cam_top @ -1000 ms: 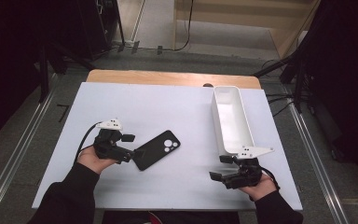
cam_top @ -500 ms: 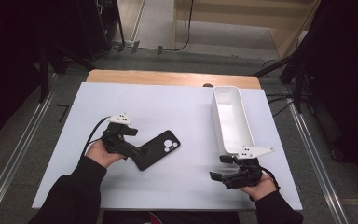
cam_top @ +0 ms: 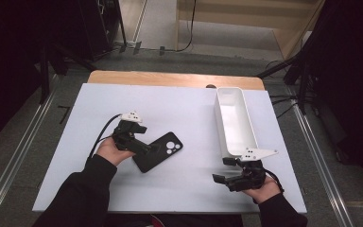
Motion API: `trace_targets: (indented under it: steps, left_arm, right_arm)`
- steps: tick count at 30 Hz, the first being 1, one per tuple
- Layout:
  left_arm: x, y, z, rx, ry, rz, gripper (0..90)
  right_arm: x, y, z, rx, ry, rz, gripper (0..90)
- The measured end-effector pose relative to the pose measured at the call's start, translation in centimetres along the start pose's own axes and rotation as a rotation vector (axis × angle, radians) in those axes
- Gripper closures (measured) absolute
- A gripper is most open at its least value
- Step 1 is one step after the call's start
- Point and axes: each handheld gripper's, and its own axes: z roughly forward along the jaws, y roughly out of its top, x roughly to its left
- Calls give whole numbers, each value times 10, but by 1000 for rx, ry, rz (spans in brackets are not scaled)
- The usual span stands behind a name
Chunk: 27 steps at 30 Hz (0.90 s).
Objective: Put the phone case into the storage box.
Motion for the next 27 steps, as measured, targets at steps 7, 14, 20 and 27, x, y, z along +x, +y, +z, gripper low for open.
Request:
trace_targets:
  steps: [7, 14, 20, 27]
  left_arm:
    - [0, -1, 21, 39, 0, 5, 0]
    - [0, -6, 29, 44, 43, 54, 0]
    - [1, -11, 32, 29, 62, 46, 0]
    - [1, -20, 41, 61, 80, 66, 0]
  right_arm:
    - [0, 0, 0, -2, 2, 0, 161]
    - [0, 0, -1, -1, 3, -1, 161]
    - [0, 0, -1, -2, 1, -1, 161]
    - [0, 0, -1, 0, 3, 0, 161]
